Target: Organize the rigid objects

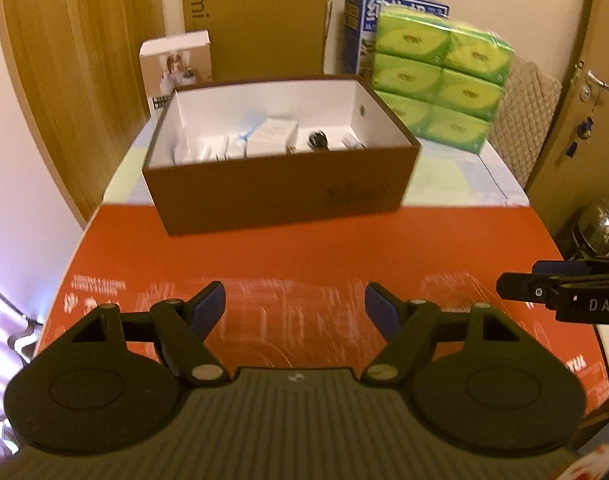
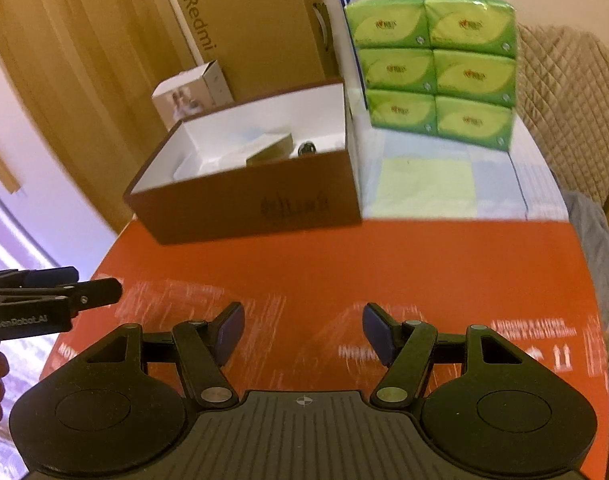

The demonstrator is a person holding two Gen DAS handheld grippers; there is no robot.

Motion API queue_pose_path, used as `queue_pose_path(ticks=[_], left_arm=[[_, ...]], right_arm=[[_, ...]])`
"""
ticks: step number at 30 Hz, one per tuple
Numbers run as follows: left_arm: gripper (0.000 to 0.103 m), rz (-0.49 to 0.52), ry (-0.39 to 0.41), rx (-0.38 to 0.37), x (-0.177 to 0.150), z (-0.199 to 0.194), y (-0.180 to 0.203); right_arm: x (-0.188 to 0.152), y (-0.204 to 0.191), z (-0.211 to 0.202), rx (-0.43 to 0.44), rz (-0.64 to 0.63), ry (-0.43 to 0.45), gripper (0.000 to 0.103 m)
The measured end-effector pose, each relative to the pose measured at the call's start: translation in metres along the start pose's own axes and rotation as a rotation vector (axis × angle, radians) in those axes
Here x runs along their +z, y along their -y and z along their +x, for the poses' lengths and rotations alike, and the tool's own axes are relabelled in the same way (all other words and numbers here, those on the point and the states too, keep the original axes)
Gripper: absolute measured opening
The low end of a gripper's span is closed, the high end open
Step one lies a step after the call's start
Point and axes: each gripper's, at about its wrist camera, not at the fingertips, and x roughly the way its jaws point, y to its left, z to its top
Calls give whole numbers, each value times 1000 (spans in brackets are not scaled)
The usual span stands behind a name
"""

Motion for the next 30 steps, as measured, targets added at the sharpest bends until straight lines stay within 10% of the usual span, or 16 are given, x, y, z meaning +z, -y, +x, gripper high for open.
queue_pose_path(ticks=[30], left_arm=[[74, -18, -28, 12, -87, -69, 101]], right_arm=[[-93, 34, -82, 31, -16, -65, 62]])
